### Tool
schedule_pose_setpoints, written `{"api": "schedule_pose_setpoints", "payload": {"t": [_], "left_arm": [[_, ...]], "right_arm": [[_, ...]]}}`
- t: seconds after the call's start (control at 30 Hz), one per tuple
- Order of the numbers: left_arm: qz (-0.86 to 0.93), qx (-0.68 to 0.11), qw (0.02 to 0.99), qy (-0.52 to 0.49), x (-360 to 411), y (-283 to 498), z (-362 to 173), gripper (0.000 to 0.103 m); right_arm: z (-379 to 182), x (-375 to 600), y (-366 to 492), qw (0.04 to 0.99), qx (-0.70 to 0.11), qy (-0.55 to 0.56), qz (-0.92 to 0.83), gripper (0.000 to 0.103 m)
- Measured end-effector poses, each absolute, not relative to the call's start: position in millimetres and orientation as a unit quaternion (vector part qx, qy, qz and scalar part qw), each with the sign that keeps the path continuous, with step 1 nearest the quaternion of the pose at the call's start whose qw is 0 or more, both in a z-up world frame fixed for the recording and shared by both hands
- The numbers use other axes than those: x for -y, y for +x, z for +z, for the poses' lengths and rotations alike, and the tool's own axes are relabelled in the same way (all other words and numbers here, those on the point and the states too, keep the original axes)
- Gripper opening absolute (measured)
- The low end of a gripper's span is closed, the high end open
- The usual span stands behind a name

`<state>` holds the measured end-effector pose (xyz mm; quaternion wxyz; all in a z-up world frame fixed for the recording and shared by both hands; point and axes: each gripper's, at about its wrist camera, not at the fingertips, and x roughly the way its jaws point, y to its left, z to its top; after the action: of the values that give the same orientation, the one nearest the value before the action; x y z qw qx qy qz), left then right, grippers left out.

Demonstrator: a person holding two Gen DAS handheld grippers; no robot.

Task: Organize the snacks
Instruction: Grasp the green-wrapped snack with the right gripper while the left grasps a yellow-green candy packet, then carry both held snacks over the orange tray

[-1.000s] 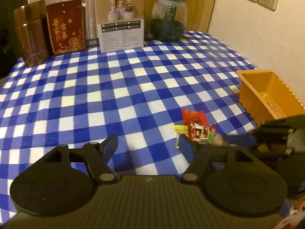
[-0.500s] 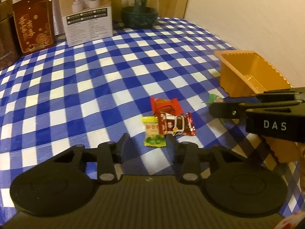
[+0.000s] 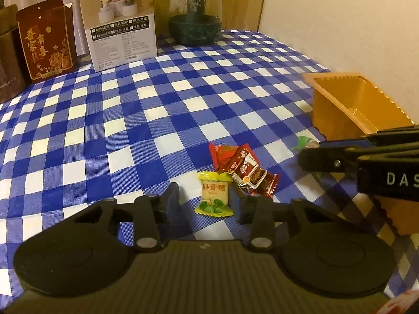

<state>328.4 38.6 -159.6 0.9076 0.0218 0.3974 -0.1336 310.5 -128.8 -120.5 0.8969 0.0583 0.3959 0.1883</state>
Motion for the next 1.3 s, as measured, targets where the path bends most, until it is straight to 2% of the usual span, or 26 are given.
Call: {"api": "schedule_pose_setpoints", "payload": {"t": [0.07,0.17,0.8,1.3], "left_arm": [[-0.138,-0.402,0.905,0.016,-40.2,328.2,-158.3,0.026],[-0.138,-0.406,0.903,0.015,-41.7,327.2,-156.5,0.022],[-0.117,-0.417,0.901,0.008,-43.8,323.5,-151.9,0.019],[-0.129,-0.379,0.916,-0.003,-34.3,277.3,-105.2,0.019]], "right_arm": [[-120.6,128.9,310.7,0.897,-0.396,0.058,0.188,0.023],[-120.6,128.5,310.7,0.897,-0.397,0.059,0.187,0.023],[-116.9,131.3,308.9,0.898,-0.392,0.068,0.19,0.023],[-82.6,137.4,265.3,0.917,-0.348,0.053,0.189,0.023]]}}
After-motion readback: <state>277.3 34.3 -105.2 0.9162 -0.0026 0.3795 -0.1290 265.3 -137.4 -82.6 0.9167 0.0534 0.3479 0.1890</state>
